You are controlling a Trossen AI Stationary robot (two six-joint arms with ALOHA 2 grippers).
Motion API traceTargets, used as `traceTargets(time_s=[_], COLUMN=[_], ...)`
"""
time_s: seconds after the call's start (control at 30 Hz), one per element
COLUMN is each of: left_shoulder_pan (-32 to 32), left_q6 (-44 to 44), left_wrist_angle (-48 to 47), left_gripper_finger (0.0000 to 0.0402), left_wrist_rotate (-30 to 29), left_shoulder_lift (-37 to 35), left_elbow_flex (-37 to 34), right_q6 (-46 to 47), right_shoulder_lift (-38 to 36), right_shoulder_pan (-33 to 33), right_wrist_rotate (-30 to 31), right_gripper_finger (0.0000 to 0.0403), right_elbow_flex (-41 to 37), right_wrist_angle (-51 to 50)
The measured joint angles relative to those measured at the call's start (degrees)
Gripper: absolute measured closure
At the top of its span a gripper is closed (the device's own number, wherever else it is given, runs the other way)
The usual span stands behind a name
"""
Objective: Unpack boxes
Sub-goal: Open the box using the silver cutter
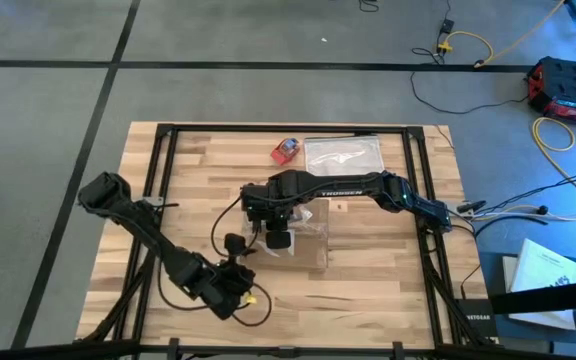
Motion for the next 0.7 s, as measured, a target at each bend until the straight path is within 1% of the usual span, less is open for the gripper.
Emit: traceTargets(time_s=[0.23,0.37,0.6,0.7], left_shoulder_pan=[2.8,3.1,3.1,3.1], left_q6=[-2.3,-2.3,-3.0,-4.2], left_wrist_angle=[-4.3,-6.5,-6.2,-6.2], left_gripper_finger=[0.0080,0.0080,0.0080,0.0080], left_wrist_rotate=[1.4,1.4,3.7,3.6], left_shoulder_lift=[0.0,0.0,0.0,0.0], left_elbow_flex=[0.0,-0.1,-4.2,-5.1], right_q6=[1.0,1.4,1.5,1.5], right_shoulder_lift=[0.0,0.0,0.0,0.0], right_shoulder_pan=[0.0,-0.1,-0.1,-0.1], right_wrist_rotate=[0.0,0.0,0.2,0.5], right_gripper_finger=[0.0340,0.0340,0.0340,0.0340], right_elbow_flex=[0.0,0.0,0.0,0.0], right_wrist_angle=[0.9,1.4,1.4,1.4])
